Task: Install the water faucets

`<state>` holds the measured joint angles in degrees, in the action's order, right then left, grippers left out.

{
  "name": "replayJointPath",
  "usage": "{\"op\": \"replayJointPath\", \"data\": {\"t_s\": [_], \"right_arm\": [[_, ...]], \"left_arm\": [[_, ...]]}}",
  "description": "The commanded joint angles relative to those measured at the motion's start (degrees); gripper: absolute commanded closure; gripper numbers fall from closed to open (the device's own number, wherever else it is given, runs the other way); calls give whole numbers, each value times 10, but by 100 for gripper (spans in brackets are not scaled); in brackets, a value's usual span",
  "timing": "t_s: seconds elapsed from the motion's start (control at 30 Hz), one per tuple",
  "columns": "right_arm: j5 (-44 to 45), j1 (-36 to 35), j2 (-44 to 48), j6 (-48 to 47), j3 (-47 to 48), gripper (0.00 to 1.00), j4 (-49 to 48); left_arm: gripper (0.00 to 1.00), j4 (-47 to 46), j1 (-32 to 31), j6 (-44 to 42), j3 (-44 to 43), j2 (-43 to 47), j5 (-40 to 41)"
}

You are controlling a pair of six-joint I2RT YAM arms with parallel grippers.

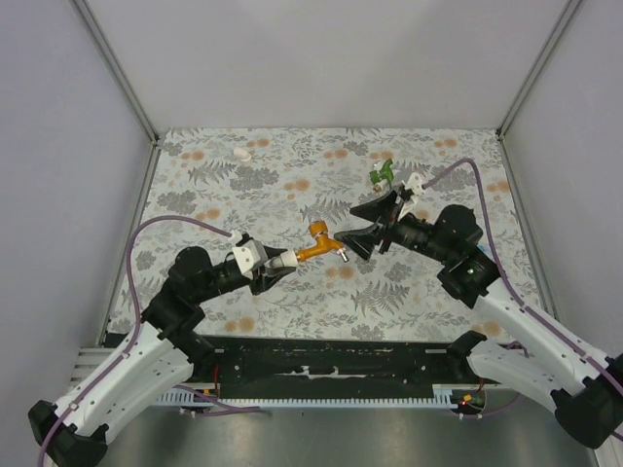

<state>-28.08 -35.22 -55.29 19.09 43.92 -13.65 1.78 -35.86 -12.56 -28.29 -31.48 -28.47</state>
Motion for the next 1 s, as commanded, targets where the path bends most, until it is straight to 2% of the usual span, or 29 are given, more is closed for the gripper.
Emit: {"op": "replayJointPath", "data": {"t_s": [0.0,0.07,0.2,0.3,0.43,0.77,0.97], "right_arm": [[-17,-2,54,-235,-23,16,35],[-57,-2,66,-293,-37,16,33],[-138,-2,77,-351,-88,16,-47],[-176,-2,84,-374,-78,15,-23],[-188,-2,94,-406,-64,14,30],[-232,-2,77,-406,-59,15,16],[-239,-1,85,-419,-57,16,24]], "left_arm": [[98,-20,1,93,-52,-10,-3],[98,-20,1,116,-55,-15,-15],[98,-21,2,183,-72,-31,-31],[98,-21,3,213,-83,-45,-42],[98,-26,6,238,-90,-62,-62],[98,-99,23,321,-84,-81,-134],[98,-91,32,329,-98,-97,-141]]}}
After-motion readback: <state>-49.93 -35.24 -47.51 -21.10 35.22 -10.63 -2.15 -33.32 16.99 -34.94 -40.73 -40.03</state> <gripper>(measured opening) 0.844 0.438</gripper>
